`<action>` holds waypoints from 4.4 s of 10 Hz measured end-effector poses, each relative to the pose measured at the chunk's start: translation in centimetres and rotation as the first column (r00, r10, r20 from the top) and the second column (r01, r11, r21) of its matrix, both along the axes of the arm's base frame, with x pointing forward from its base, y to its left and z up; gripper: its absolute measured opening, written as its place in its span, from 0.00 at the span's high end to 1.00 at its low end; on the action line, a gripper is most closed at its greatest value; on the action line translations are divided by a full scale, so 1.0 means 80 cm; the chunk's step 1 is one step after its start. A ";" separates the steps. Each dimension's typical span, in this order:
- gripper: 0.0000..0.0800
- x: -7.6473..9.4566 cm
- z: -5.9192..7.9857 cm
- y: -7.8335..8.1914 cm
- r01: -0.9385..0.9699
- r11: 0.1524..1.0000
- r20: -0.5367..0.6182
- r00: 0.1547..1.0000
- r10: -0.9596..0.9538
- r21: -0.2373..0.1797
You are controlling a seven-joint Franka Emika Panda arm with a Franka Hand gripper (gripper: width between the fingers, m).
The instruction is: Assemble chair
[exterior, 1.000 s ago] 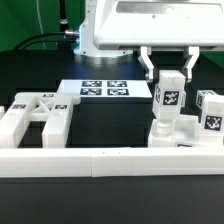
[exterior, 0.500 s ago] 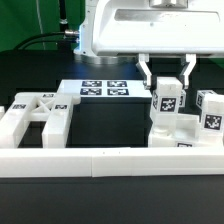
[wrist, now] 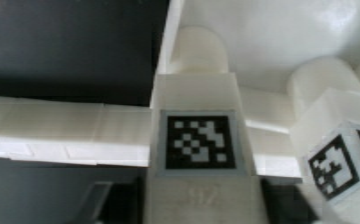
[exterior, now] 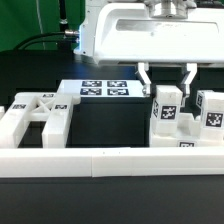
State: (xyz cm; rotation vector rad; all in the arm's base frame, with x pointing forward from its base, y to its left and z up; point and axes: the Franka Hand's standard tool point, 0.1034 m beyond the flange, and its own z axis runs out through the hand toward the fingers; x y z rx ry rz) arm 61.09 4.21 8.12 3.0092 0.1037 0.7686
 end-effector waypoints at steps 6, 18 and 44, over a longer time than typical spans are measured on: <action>0.19 0.011 0.023 -0.017 -0.017 1.000 -0.042 0.999 0.017 -0.006; 0.19 0.009 0.002 -0.004 -0.034 0.999 -0.410 0.911 0.044 0.034; 0.19 0.010 0.001 0.014 0.434 0.893 -0.397 0.845 -0.358 0.119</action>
Offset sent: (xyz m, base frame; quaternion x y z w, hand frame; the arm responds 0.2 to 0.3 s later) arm 0.0068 -0.0034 0.0166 0.0289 -0.0324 -0.0017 0.9991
